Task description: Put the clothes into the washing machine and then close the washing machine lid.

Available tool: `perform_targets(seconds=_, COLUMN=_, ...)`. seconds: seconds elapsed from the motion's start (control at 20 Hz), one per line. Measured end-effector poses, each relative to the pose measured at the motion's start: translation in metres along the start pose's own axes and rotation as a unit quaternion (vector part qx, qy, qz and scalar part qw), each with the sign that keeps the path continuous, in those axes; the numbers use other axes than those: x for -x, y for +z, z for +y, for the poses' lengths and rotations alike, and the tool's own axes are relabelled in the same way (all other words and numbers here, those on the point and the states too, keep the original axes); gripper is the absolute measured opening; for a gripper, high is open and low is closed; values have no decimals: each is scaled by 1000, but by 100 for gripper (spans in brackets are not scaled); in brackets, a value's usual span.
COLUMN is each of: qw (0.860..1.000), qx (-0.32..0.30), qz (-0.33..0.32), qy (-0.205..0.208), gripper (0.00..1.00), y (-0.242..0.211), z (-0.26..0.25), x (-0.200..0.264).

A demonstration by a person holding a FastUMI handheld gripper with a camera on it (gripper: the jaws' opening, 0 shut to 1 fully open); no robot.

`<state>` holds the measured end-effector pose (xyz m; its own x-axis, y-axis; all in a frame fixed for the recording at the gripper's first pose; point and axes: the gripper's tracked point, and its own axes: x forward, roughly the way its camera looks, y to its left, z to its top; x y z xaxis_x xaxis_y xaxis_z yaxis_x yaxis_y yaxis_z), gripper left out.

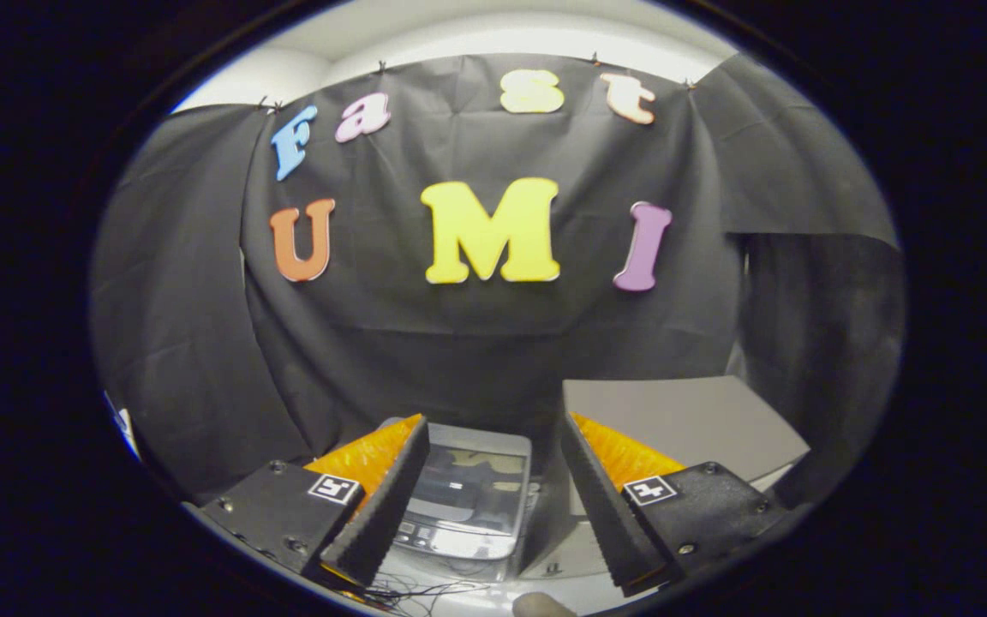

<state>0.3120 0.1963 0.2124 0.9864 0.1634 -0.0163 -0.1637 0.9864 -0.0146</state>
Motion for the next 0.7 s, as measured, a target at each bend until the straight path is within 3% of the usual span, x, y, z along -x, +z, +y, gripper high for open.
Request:
perform_targets(seconds=0.25, qw=998, qx=1, qz=-32, qy=-50, gripper=100, y=-16, z=-103, x=87)
perform_targets(seconds=0.5, qw=996, qx=-27, qz=-14, qy=-86, gripper=100, y=-68, z=-185, x=164)
perform_targets(seconds=0.7, qw=994, qx=-46, qz=2, qy=-95, gripper=100, y=-112, z=-222, x=219)
